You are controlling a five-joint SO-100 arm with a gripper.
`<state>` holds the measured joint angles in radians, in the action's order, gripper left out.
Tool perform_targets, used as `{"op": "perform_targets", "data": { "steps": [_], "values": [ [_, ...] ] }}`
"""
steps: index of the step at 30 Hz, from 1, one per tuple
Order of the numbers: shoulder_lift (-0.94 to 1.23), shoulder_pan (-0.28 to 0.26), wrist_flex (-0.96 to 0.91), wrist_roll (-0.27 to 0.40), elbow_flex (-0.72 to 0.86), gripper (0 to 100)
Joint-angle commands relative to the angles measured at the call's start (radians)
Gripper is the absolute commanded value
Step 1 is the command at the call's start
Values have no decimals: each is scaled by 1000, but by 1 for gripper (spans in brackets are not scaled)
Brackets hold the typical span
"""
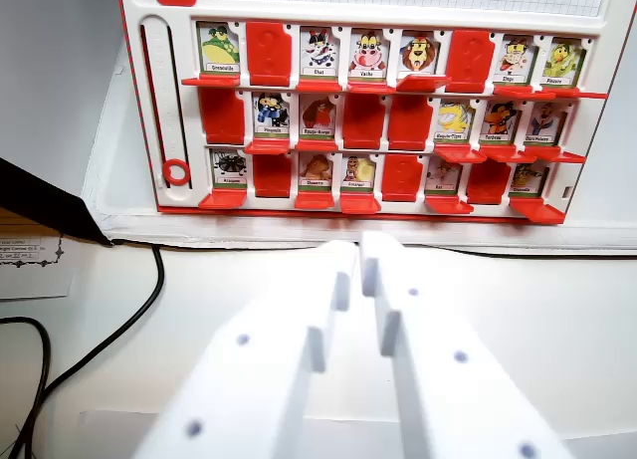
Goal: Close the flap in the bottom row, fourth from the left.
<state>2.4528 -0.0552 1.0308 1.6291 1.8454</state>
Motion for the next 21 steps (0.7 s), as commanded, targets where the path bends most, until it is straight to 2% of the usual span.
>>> {"op": "perform_targets", "data": {
  "steps": [1, 13, 21],
  "values": [
    [11, 5, -6, 3, -44, 0],
    [18, 8, -6, 2, -26, 0],
    [54, 18, -46, 14, 83, 0]
  ]
}}
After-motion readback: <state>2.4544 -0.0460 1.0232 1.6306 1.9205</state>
